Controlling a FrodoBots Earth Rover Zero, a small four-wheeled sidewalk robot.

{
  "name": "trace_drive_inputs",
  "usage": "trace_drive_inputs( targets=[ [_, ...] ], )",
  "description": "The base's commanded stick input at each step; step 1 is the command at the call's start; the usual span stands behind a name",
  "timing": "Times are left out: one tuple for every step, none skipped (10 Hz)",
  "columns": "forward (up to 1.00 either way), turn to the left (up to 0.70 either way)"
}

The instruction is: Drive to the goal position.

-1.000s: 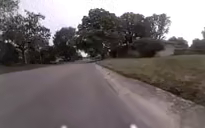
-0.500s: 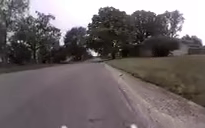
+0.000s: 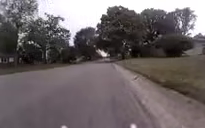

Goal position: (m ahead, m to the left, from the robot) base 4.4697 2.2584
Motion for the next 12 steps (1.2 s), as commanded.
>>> trace_drive_inputs(
  targets=[
    [1.00, 0.00],
    [1.00, 0.00],
    [1.00, 0.00],
    [1.00, 0.00],
    [1.00, 0.07],
    [1.00, 0.36],
    [1.00, 0.40],
    [1.00, 0.40],
    [1.00, 0.40],
    [1.00, 0.40],
    [1.00, 0.40],
    [1.00, 0.40]
  ],
)
